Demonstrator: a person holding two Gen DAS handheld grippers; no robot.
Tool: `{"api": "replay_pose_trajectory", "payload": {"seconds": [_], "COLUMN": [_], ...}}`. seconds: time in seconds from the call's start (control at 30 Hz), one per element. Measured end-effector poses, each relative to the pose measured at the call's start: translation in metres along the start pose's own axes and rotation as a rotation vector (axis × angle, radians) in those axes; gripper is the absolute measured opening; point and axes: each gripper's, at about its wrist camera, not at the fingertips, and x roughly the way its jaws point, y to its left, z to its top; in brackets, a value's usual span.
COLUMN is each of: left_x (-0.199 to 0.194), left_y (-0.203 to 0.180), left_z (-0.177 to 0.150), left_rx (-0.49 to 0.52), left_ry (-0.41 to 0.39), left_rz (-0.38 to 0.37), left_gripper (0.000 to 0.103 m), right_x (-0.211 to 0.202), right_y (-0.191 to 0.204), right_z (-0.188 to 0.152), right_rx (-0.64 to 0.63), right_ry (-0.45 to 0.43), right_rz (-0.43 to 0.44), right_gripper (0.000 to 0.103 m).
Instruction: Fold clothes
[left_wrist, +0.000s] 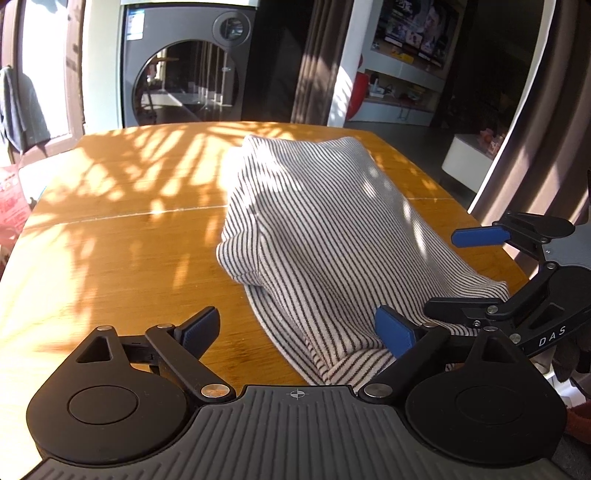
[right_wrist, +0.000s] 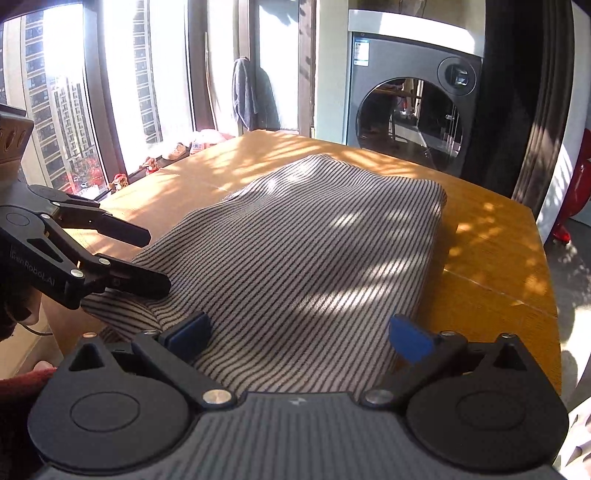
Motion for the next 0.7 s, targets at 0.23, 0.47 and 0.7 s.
{"api": "replay_pose_trajectory", "payload": {"seconds": [0.23,0.47,0.7], "left_x": [-0.004,-0.007,-0.013], "left_y": [-0.014,-0.035,-0.058], "left_z": [0.006,0.009,0.006], "left_rx": [0.063,0.176,0.321], "left_ry": [0.001,-0.033,-0.092], "left_rz": [0.086,0.155,0.25], "left_gripper": [0.099,0.099,0.102], "right_x": [-0.019,-0.052,-0.018], "right_y": [-0.014,0.021,0.04], "right_z": [-0.015,-0.016,-0.034], "right_rx": [-0.032,-0.256,-0.325], "right_ry": [-0.065,-0.127,-0.019], "right_rz": [0.027,0.075,0.107], "right_gripper": [0.103,0.05,0.066]}}
